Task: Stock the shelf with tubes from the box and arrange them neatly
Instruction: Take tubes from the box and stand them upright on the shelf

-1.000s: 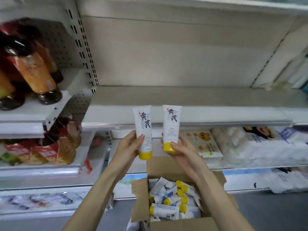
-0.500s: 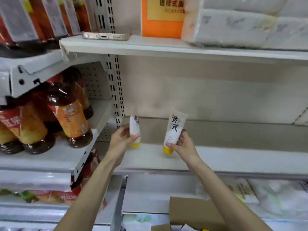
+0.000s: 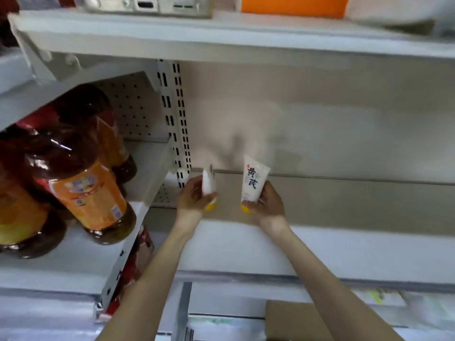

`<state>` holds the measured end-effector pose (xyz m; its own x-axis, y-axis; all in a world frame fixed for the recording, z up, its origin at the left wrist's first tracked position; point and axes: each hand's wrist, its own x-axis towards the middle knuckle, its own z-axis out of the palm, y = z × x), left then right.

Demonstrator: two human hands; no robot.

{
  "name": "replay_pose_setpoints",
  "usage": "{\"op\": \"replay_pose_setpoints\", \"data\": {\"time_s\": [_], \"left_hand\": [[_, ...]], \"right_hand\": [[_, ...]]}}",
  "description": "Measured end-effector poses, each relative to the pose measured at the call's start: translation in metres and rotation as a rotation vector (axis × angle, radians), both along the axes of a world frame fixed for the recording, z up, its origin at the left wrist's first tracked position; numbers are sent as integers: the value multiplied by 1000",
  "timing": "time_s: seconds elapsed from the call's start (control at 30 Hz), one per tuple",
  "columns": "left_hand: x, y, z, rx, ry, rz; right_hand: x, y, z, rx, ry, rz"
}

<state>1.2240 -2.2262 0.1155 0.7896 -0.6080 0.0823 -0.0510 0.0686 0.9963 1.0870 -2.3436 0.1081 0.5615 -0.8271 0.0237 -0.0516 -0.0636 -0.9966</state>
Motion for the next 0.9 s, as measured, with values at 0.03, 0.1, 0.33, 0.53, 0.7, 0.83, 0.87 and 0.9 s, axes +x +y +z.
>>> {"op": "replay_pose_setpoints", "data": {"time_s": [0.03, 0.1, 0.33, 0.53, 0.7, 0.83, 0.87, 0.9], "left_hand": [[2, -4, -1, 10, -19, 12], [7, -14, -1, 35, -70, 21], [31, -39, -6, 198, -157, 38], [32, -40, -6, 212, -180, 106], [35, -38, -2, 176, -140, 124], [38, -37, -6, 151, -70, 128], [38, -37, -6, 150, -54, 123], [38, -37, -6, 149, -45, 123]], "right_hand": [[6, -3, 0, 1, -7, 0], [17, -8, 0, -19, -14, 7], [44, -27, -4, -157, 32, 20], [56, -32, -14, -143, 17, -25], [68, -30, -13, -116, 6, -26], [79, -28, -15, -121, 21, -52], [82, -28, -15, -117, 20, -55], [83, -27, -15, -112, 16, -56]]}}
